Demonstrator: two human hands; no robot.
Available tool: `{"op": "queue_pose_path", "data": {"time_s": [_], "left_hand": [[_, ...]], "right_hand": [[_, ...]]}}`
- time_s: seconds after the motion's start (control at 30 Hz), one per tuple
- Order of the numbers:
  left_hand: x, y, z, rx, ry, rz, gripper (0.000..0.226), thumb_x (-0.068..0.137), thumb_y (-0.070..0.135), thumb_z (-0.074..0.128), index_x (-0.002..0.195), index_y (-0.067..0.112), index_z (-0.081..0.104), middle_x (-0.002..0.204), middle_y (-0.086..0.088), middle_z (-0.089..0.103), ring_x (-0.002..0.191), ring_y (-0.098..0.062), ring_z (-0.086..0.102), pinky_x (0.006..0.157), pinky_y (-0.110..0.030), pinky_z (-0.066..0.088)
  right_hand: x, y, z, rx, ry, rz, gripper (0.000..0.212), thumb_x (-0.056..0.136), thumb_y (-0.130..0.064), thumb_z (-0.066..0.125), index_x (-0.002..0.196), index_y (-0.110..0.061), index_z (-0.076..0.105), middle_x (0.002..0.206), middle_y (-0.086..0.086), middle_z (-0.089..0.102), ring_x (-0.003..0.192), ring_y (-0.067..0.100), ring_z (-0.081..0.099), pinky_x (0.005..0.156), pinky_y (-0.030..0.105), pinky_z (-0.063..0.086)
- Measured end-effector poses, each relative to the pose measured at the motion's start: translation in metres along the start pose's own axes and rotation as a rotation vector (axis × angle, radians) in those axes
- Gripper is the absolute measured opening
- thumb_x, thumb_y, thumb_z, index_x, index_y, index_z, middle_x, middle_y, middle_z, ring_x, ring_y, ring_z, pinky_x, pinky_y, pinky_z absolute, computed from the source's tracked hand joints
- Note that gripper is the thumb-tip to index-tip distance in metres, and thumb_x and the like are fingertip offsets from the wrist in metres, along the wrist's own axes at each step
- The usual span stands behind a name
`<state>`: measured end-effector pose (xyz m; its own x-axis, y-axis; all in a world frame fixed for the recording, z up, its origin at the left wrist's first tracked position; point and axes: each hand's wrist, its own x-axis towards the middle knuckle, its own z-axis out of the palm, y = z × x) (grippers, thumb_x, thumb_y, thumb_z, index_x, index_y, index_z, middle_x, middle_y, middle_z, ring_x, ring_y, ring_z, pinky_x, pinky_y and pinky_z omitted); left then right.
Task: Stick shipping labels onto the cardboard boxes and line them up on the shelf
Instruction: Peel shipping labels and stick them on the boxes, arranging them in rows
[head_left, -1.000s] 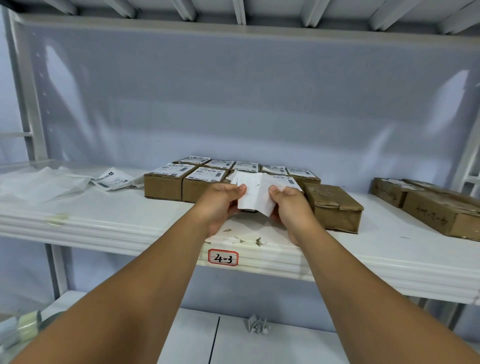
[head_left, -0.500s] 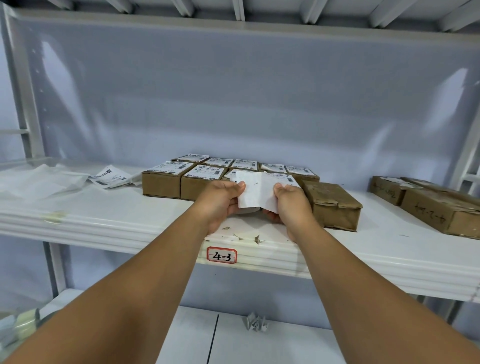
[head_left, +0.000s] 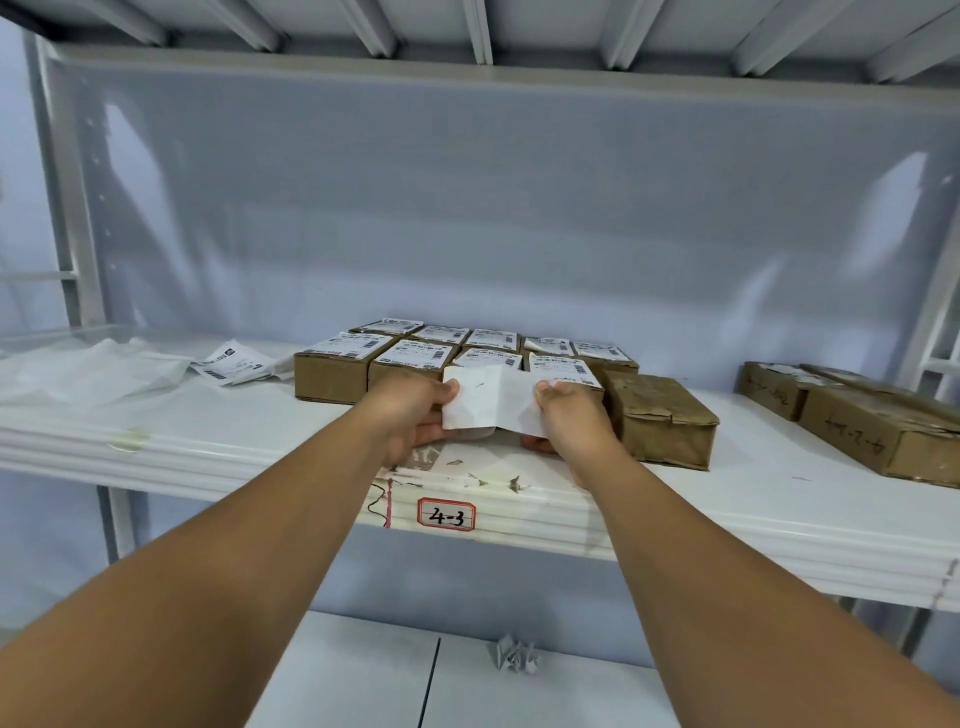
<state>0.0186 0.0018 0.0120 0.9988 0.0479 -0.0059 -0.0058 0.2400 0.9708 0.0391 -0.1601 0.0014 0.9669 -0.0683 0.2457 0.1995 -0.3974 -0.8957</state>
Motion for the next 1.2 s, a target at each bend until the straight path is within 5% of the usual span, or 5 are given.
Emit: {"op": "queue_pose_path", "data": {"time_s": [0.17,0.53,0.83,1.03,1.2], "left_hand": [[0.000,0.002,-0.017,0.022,-0.039,-0.037,0.025,0.095,0.001,0.049,0.114,-0.014,0.050,0.109,-0.026,0.064,0.094,-0.038,0.066,0.064,-0.037,0.060],[0.009,0.005,-0.035,0.072,0.041,-0.002,0.018,0.094,0.003,0.052,0.109,-0.005,0.055,0.095,-0.015,0.066,0.080,-0.022,0.065,0.055,-0.028,0.059],[0.012,0.009,-0.054,0.107,0.097,-0.030,0.004,0.093,0.002,0.053,0.092,0.001,0.057,0.089,-0.010,0.064,0.077,-0.018,0.062,0.050,-0.023,0.056],[0.014,0.009,-0.058,0.067,0.157,-0.013,0.008,0.093,0.001,0.051,0.088,0.004,0.055,0.082,-0.007,0.062,0.051,-0.009,0.065,0.045,-0.020,0.053],[0.014,0.009,-0.061,-0.022,0.150,-0.008,0.006,0.094,-0.001,0.050,0.091,0.002,0.055,0.088,-0.010,0.062,0.077,-0.018,0.061,0.061,-0.031,0.057]], "right_hand": [[0.017,0.012,0.006,-0.004,-0.036,0.004,0.034,0.095,-0.037,0.042,0.073,-0.017,0.058,0.102,0.021,0.066,0.096,0.038,0.063,0.093,0.049,0.049],[0.006,0.004,0.002,0.058,-0.027,0.032,0.034,0.098,-0.032,0.042,0.070,-0.019,0.056,0.105,0.020,0.065,0.098,0.038,0.063,0.094,0.049,0.048],[-0.005,-0.007,0.001,0.128,-0.031,0.075,0.033,0.098,-0.028,0.046,0.067,-0.019,0.054,0.084,0.011,0.060,0.100,0.041,0.061,0.095,0.052,0.047],[-0.005,-0.008,-0.004,0.284,-0.041,0.153,0.024,0.099,-0.017,0.045,0.078,-0.011,0.054,0.079,0.003,0.052,0.071,0.032,0.061,0.084,0.047,0.052],[-0.006,-0.008,-0.004,0.316,-0.038,0.160,0.025,0.099,-0.021,0.046,0.074,-0.018,0.052,0.086,0.009,0.058,0.090,0.040,0.064,0.092,0.053,0.049]]}}
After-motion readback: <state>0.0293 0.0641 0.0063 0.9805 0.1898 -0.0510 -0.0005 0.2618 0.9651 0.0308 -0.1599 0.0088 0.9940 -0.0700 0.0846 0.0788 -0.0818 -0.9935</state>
